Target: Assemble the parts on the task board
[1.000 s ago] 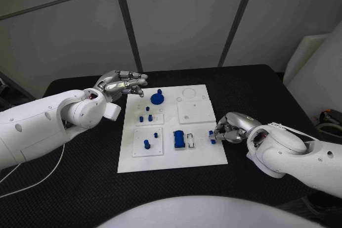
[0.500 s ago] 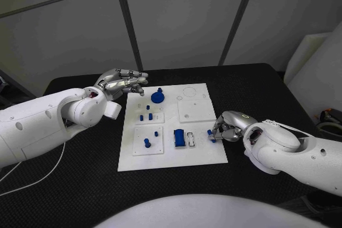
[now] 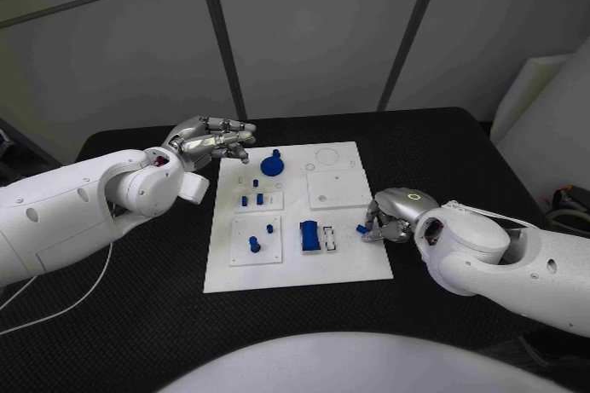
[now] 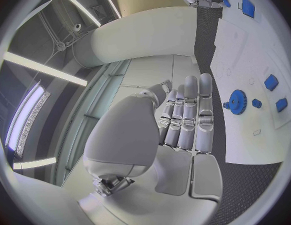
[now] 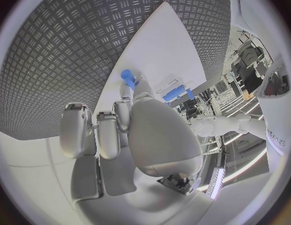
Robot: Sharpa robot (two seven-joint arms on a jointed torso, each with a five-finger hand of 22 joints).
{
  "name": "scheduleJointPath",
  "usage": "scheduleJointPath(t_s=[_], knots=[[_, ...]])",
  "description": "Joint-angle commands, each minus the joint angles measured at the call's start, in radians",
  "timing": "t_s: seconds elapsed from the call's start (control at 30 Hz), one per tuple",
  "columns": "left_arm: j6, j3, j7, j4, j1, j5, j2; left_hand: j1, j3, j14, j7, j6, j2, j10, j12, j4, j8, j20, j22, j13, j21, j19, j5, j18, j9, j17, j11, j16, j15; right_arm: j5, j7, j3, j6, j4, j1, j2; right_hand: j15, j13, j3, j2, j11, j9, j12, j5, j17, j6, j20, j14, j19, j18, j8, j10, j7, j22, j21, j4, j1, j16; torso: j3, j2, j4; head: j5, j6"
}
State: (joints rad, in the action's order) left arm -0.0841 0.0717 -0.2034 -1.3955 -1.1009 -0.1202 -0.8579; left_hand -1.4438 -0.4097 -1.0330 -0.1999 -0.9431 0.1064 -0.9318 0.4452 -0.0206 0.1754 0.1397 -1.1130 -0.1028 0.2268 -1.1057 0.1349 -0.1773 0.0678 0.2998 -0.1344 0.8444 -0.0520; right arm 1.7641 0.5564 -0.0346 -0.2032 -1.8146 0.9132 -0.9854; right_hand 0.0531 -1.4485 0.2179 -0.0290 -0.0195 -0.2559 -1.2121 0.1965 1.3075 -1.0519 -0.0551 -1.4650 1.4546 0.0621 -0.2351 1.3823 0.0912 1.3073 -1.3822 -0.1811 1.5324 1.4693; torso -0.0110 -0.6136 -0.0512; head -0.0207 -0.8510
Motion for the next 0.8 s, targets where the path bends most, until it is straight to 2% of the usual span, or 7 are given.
scheduleJointPath(t_s=[0.03,0.13,0.27,0.4,0.6,0.8], knots=[[0.016,0.001,0.003,-0.003,-0.002,-0.003,-0.002,-0.002,-0.001,0.006,-0.001,0.007,-0.008,0.008,0.005,0.006,0.003,-0.002,0.002,0.001,0.005,0.007,0.003,-0.002,-0.001,-0.001,0.002,-0.002,0.0,0.073,0.018,0.01,0.12,0.007,-0.01,0.006,0.006,0.164,0.0,-0.002,0.009,0.002,-0.001,-0.006,0.093,-0.007,0.005,-0.072,0.0,-0.003,0.003,-0.001,0.001,0.012,0.005,0.007,0.013,0.003,0.0001,0.0,0.0013,0.0,-0.001],[0.017,0.001,0.003,-0.004,-0.002,-0.003,-0.002,-0.002,-0.001,0.006,-0.001,0.007,-0.008,0.008,0.005,0.006,0.003,-0.002,0.002,0.001,0.005,0.007,0.003,-0.002,-0.001,-0.001,0.002,-0.002,0.0,0.075,0.02,0.01,0.105,0.006,-0.01,0.008,0.006,0.161,-0.009,-0.01,0.01,0.001,-0.004,0.022,0.095,-0.013,0.005,-0.072,0.001,-0.004,0.003,0.001,0.0,0.014,0.003,0.009,0.016,0.004,-0.0003,0.0,0.0011,0.001,0.0],[0.018,0.001,0.004,-0.004,-0.002,-0.003,-0.003,-0.002,-0.001,0.006,-0.001,0.007,-0.008,0.008,0.005,0.006,0.003,-0.002,0.002,0.001,0.005,0.007,0.003,-0.002,-0.001,-0.001,0.002,-0.002,0.0,0.052,0.026,0.01,0.054,-0.005,-0.01,0.003,0.011,0.156,-0.037,-0.037,0.017,-0.001,-0.01,0.043,0.102,-0.025,0.008,-0.074,0.004,-0.005,0.002,0.005,-0.008,0.02,-0.001,0.01,0.028,0.008,-0.0007,0.0,-0.0004,0.004,0.0],[0.019,0.001,0.005,-0.004,-0.002,-0.004,-0.003,-0.002,-0.001,0.006,-0.001,0.007,-0.008,0.008,0.005,0.006,0.003,-0.002,0.002,0.001,0.005,0.007,0.003,-0.002,-0.001,-0.001,0.002,-0.002,0.0,0.007,0.033,0.01,0.0,-0.024,-0.01,-0.007,0.015,0.155,-0.061,-0.051,0.02,-0.002,-0.01,0.076,0.106,-0.029,0.012,-0.075,0.007,-0.006,0.005,0.007,-0.012,0.024,-0.005,0.012,0.035,0.01,-0.0005,0.001,-0.001,0.004,0.0],[0.02,0.001,0.006,-0.003,-0.002,-0.004,-0.002,-0.003,-0.001,0.007,-0.001,0.007,-0.009,0.009,0.005,0.007,0.003,-0.002,0.002,0.001,0.005,0.007,0.003,-0.002,-0.001,-0.001,0.001,-0.002,0.0,-0.091,0.04,0.009,-0.08,-0.051,-0.009,-0.019,0.018,0.154,-0.092,-0.05,0.023,-0.004,-0.009,0.118,0.109,-0.033,0.016,-0.075,0.008,-0.006,0.007,0.009,-0.015,0.027,-0.006,0.02,0.043,0.012,-0.0001,0.001,0.0003,0.005,0.001],[0.019,0.001,0.007,-0.003,-0.002,-0.005,-0.002,-0.003,-0.001,0.007,-0.001,0.007,-0.009,0.009,0.005,0.007,0.003,-0.002,0.002,0.001,0.005,0.007,0.003,-0.002,-0.001,-0.001,0.001,-0.002,0.0,-0.183,0.044,0.009,-0.179,-0.079,-0.009,-0.028,0.017,0.156,-0.1,-0.046,0.022,-0.005,-0.006,0.128,0.108,-0.031,0.016,-0.075,0.007,-0.006,0.01,0.008,-0.014,0.025,-0.005,0.017,0.036,0.011,0.0002,0.001,0.0009,0.009,0.002]])
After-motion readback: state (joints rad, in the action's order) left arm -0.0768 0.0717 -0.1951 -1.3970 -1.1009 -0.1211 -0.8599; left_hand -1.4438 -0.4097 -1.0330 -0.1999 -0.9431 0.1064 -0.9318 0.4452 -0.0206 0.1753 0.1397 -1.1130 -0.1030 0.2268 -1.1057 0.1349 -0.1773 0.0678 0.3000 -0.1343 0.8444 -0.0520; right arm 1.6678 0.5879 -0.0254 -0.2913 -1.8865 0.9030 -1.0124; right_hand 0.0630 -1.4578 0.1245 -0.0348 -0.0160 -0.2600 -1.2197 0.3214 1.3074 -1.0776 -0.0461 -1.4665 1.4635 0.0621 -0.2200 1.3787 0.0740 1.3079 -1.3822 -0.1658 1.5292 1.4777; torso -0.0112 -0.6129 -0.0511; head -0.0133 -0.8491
